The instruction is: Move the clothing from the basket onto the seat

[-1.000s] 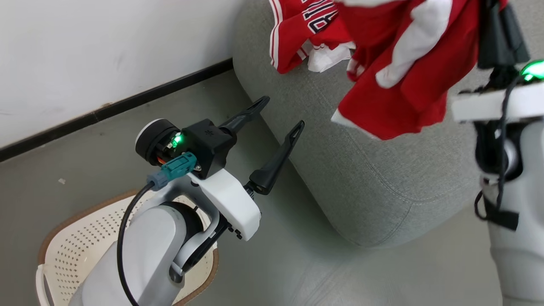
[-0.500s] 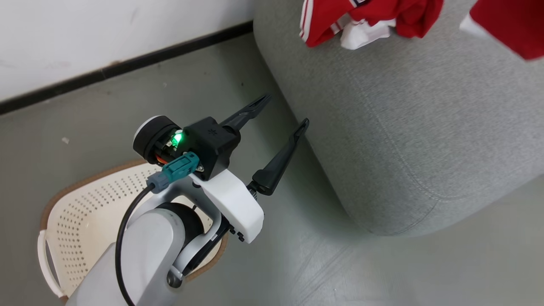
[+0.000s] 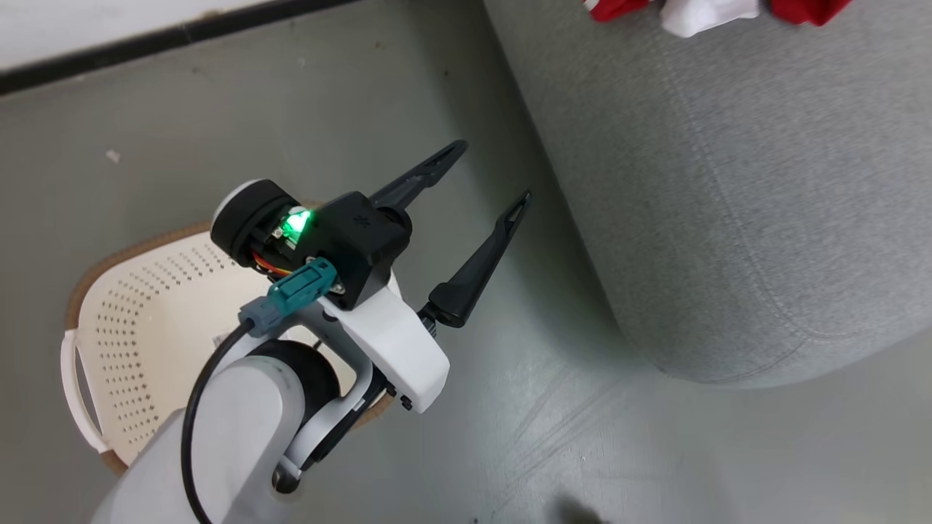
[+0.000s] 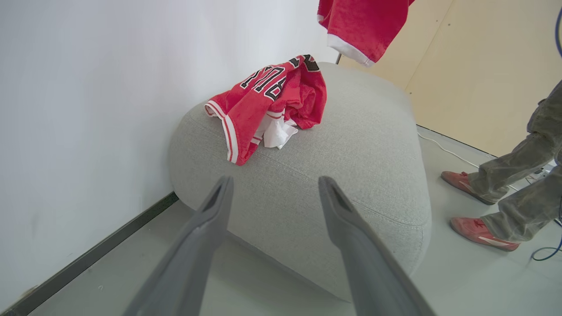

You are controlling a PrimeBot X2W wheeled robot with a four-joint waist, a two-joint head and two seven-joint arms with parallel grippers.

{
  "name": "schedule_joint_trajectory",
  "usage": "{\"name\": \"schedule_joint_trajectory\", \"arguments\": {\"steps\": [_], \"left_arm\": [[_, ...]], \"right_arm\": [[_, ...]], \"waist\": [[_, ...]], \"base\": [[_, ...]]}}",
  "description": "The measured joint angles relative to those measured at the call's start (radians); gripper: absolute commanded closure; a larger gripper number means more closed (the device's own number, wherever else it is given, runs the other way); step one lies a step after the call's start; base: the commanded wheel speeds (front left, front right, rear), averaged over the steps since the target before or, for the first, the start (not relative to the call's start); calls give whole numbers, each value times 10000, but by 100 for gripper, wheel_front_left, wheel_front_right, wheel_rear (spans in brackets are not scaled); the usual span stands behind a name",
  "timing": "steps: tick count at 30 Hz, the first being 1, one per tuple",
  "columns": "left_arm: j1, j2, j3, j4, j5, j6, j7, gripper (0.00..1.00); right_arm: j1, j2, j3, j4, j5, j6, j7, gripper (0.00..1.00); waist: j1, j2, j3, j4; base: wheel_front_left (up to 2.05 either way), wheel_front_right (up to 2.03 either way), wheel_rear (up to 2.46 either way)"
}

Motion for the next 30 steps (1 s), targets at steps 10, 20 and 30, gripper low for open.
{"name": "schedule_joint_trajectory", "arguments": {"steps": [10, 20, 30], "left_arm": [[-254, 73, 6, -380, 69, -6, 199, 0], [-711, 171, 25, -581, 86, -104, 332, 0], [-1080, 368, 142, -591, 263, -286, 236, 0]], "right_arm": [[-889, -468, -336, 988, -949, 0, 56, 100], [-67, 130, -1197, 2518, -1373, 0, 128, 100], [151, 951, -2414, 3210, -1425, 0, 67, 100]], "waist": [[0, 0, 935, 356], [0, 0, 1874, 611], [0, 0, 2392, 759]], "base": [[0, 0, 0], [0, 0, 0], [0, 0, 0]]}}
